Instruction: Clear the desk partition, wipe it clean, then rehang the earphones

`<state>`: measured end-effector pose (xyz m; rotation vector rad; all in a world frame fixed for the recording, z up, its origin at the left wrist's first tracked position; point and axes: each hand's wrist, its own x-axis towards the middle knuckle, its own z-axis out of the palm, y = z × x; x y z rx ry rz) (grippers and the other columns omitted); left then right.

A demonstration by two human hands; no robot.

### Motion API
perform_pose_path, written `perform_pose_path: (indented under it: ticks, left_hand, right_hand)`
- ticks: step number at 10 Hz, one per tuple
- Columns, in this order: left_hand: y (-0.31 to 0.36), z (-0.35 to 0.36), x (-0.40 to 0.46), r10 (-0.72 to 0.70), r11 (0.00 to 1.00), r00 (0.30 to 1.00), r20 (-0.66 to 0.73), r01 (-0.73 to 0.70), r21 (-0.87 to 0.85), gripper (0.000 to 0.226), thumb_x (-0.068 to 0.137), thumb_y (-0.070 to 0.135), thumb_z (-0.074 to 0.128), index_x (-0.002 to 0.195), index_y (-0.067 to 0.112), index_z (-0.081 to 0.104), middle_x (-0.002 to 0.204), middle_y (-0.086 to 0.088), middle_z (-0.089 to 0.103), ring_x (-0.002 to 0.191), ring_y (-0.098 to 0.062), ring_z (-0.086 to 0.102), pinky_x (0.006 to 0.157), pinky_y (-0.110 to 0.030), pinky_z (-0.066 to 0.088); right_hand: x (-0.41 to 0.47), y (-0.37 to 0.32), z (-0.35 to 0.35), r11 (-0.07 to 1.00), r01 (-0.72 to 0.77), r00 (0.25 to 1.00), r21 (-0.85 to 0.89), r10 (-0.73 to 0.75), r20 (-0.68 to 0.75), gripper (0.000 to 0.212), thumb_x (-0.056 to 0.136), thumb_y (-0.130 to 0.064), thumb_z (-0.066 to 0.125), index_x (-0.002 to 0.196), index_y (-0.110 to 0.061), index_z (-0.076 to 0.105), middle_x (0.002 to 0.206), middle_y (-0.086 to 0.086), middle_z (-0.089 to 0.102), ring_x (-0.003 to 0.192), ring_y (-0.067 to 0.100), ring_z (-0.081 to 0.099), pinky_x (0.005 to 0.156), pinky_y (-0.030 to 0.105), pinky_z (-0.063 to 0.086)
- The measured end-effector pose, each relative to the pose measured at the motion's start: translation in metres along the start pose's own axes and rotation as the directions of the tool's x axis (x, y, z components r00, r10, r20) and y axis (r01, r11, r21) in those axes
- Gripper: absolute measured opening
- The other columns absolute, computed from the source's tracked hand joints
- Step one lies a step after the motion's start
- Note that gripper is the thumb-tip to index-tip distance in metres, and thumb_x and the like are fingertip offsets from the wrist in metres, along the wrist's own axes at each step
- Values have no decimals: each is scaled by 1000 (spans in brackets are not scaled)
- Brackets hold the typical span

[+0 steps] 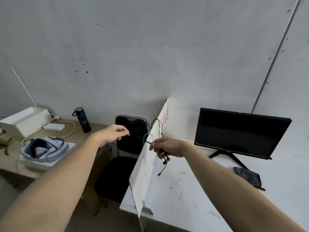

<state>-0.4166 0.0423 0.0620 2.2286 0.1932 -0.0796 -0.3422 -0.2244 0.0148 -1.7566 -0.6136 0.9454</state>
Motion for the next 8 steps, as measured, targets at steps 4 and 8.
perform_pose_path:
  ticks: [4,8]
  left_hand:
    - [-44,24,6,-150,912,948,280,23,410,18,95,31,62,108,27,72,98,12,69,91,-4,62,76,-21,43]
    - [-62,47,43,-185,892,953,238,61,449,45,90,2,48,123,30,61,124,1,63,112,-15,60,100,-28,47]
  right_hand:
    - [14,19,23,961,-83,994,-264,99,47,23,96,-29,58,110,-21,75,103,-4,71,101,4,66,102,33,49]
    - [21,11,20,820,-87,992,-566,123,26,34,92,-19,61,125,-20,68,121,6,69,98,16,60,83,26,47]
